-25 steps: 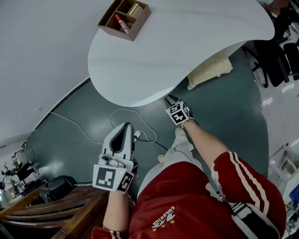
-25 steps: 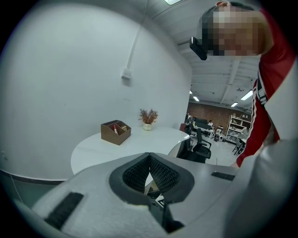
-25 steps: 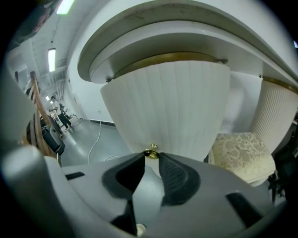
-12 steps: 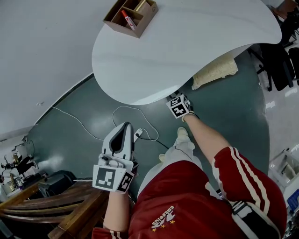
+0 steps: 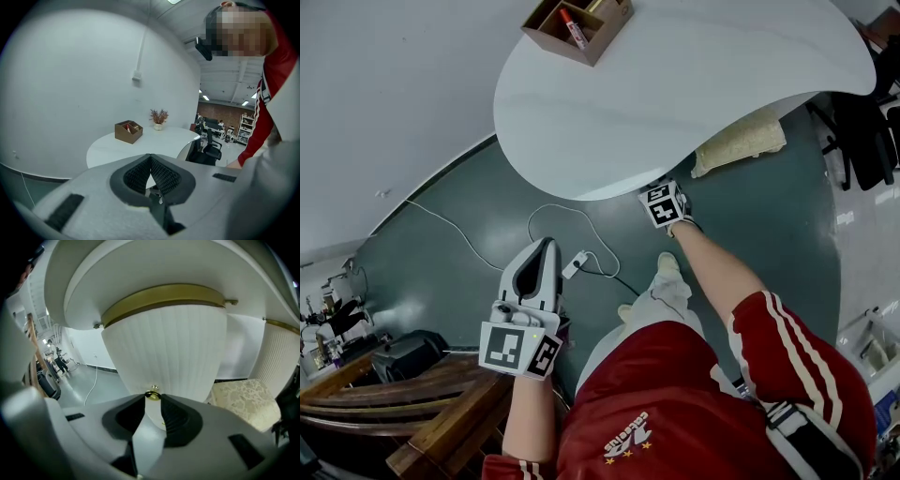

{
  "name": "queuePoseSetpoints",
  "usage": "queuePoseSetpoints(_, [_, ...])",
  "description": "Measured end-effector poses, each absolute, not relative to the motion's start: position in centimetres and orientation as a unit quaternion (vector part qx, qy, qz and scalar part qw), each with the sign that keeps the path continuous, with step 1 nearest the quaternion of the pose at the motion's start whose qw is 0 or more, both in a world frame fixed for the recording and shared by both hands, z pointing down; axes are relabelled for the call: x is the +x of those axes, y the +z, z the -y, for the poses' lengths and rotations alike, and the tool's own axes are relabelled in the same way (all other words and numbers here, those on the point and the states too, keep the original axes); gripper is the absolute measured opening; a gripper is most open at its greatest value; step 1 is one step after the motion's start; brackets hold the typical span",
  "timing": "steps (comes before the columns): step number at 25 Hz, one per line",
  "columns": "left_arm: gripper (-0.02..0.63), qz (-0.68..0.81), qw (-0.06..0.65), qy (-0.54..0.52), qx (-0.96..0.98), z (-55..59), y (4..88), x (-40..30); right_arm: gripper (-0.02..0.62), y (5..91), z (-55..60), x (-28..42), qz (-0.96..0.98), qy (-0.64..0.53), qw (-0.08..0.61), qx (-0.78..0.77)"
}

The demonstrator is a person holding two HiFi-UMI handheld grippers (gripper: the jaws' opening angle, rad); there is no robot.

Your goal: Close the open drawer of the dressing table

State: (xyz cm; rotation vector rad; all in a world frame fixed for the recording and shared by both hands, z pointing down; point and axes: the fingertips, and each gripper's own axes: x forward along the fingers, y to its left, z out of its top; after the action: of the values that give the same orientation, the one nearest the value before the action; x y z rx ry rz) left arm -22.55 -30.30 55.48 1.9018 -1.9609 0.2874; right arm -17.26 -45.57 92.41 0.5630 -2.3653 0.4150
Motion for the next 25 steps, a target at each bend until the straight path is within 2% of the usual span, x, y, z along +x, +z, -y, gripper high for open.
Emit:
queuePoseSetpoints(10, [-0.001,0.709,0.189,0.089,0.673,29.8,54.6,-23.7,0.112,91.1,42.9,-14.7,0.901,0.139,0.360,0.197])
queuePoseSetpoints(25, [0.000,0.689,0.161,0.065,0.704,26.7,53.1,-23.4,0.112,83.6,38.2,-9.2,0.893,0.146,0.346,0.246])
